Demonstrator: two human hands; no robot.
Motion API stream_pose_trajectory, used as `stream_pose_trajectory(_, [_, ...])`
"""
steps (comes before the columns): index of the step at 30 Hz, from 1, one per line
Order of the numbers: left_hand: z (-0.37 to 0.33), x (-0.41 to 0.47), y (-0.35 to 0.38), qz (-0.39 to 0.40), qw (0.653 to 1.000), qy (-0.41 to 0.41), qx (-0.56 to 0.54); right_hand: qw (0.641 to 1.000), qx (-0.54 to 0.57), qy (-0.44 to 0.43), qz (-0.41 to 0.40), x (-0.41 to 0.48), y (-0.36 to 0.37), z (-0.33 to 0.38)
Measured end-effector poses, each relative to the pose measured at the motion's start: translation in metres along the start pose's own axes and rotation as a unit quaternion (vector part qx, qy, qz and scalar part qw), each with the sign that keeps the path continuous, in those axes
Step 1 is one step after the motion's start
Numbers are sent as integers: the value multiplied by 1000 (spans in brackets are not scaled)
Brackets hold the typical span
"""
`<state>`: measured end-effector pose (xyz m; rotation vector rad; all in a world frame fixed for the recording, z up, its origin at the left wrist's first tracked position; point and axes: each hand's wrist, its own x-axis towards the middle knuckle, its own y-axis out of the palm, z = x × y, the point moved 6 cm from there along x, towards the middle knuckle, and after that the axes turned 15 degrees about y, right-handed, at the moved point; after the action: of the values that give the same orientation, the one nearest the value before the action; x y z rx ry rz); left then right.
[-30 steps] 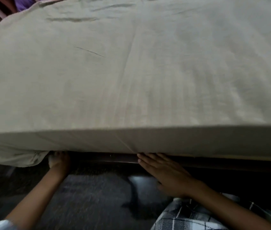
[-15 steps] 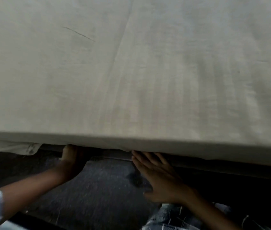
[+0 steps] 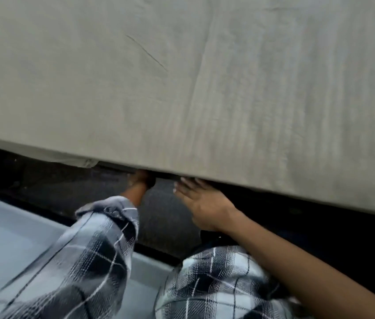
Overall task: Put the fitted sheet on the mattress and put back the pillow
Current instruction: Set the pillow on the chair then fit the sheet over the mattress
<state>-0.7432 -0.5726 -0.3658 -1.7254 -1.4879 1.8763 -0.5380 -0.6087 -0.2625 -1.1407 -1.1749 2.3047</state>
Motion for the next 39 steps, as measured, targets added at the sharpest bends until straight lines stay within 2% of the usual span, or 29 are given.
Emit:
stream_pose_trajectory(1, [-6, -8, -5, 13, 1000, 1, -9, 999, -27, -20, -40, -7, -12, 8])
stream_pose_trajectory(3, [-15, -37, -16, -70, 987, -32, -141, 996, -41, -31, -76, -21, -35, 16])
stream_pose_trajectory(4, [-14, -53, -26, -141, 960, -64, -235, 997, -39, -24, -69, -27, -42, 18])
stream_pose_trajectory(5, [-23, -80, -45, -202, 930, -87, -293, 998, -47, -8, -36, -35, -51, 19])
stream_pose_trajectory(6, [-28, -99, -54, -248, 881, -115, -385, 998, -64, 11, 12, -42, -56, 17])
stream_pose_trajectory(7, [-35, -119, -67, -292, 817, -127, -480, 996, -75, 24, 39, -47, -65, 16])
stream_pose_trajectory(8, [-48, -138, -79, -303, 766, -134, -550, 994, -84, 40, 58, -51, -73, 13])
stream_pose_trajectory(9, [-60, -153, -90, -297, 767, -129, -554, 991, -89, 61, 79, -53, -80, 8])
stream_pose_trajectory(10, [-70, -161, -103, -282, 821, -90, -488, 988, -86, 83, 101, -54, -84, 3])
stream_pose_trajectory(11, [-84, -168, -113, -232, 896, -17, -378, 983, -83, 103, 125, -56, -89, -1])
stream_pose_trajectory(12, [-100, -175, -114, -147, 951, 76, -261, 977, -79, 124, 156, -58, -93, -3])
stream_pose_trajectory(13, [-112, -184, -110, -53, 970, 153, -180, 970, -68, 145, 184, -61, -98, -2])
stream_pose_trajectory(14, [-118, -190, -103, 46, 970, 195, -138, 965, -50, 163, 199, -63, -105, -1])
stream_pose_trajectory(16, [-118, -205, -101, 145, 956, 207, -147, 960, -18, 182, 213, -67, -118, 8])
stream_pose_trajectory(20, [-136, -235, -125, 167, 955, 217, -112, 955, 33, 200, 216, -74, -143, 34])
stream_pose_trajectory(23, [-137, -247, -140, 188, 958, 194, -96, 952, 68, 209, 213, -74, -156, 50])
stream_pose_trajectory(27, [-117, -247, -159, 188, 964, 155, -110, 962, 52, 187, 192, -64, -174, 73])
stream_pose_trajectory(30, [-93, -245, -177, 144, 967, 116, -173, 968, 43, 167, 181, -49, -181, 96])
stream_pose_trajectory(35, [-33, -250, -195, 96, 953, 54, -284, 968, 23, 144, 204, -10, -181, 151])
stream_pose_trajectory(39, [23, -248, -209, 69, 949, 31, -305, 965, 13, 130, 226, 17, -172, 203])
